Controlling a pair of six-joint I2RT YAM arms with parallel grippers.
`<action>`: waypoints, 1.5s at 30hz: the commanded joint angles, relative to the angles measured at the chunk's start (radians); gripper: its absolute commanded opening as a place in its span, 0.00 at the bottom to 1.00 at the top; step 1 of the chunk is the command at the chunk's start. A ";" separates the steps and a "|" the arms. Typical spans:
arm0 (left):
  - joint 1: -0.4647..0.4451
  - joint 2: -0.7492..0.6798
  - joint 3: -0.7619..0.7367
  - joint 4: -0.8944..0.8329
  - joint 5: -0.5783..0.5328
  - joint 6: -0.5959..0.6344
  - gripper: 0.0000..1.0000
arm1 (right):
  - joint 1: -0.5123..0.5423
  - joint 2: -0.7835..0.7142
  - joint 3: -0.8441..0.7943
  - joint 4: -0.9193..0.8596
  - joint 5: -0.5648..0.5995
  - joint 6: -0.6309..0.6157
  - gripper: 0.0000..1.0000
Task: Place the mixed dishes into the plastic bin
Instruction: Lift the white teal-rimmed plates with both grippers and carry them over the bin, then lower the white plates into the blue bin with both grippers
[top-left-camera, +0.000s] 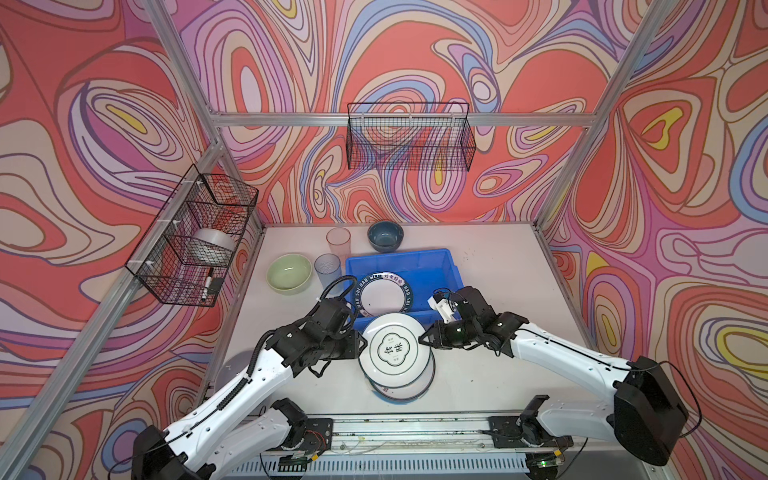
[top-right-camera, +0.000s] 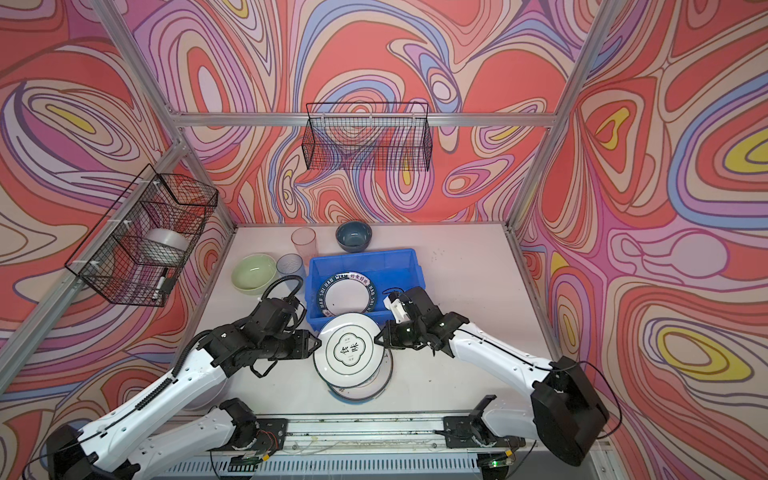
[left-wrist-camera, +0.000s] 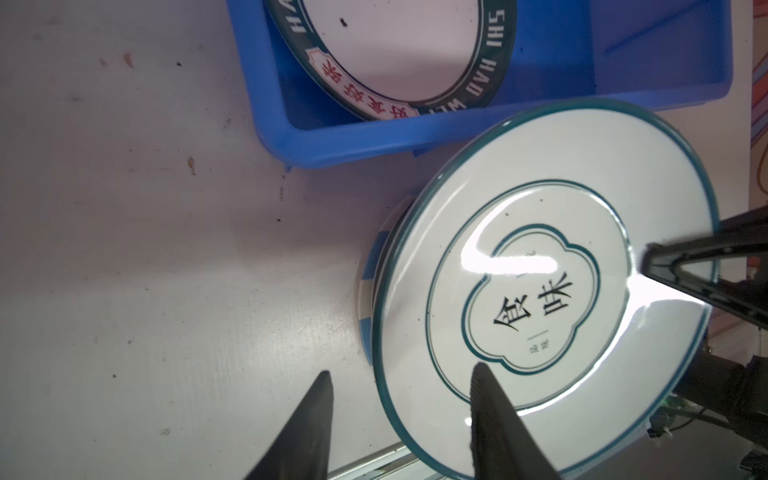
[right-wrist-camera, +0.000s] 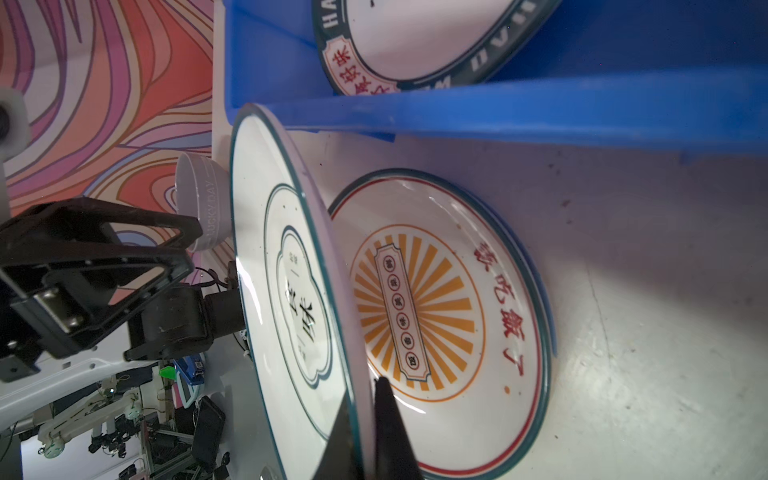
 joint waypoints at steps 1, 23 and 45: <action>0.077 -0.018 0.037 -0.095 -0.012 0.050 0.51 | -0.001 0.011 0.089 -0.018 -0.011 -0.037 0.00; 0.252 0.292 0.188 0.102 -0.036 0.180 0.35 | -0.201 0.486 0.576 0.022 0.099 -0.121 0.00; 0.257 0.549 0.241 0.206 0.004 0.219 0.10 | -0.199 0.703 0.593 0.096 0.048 -0.093 0.00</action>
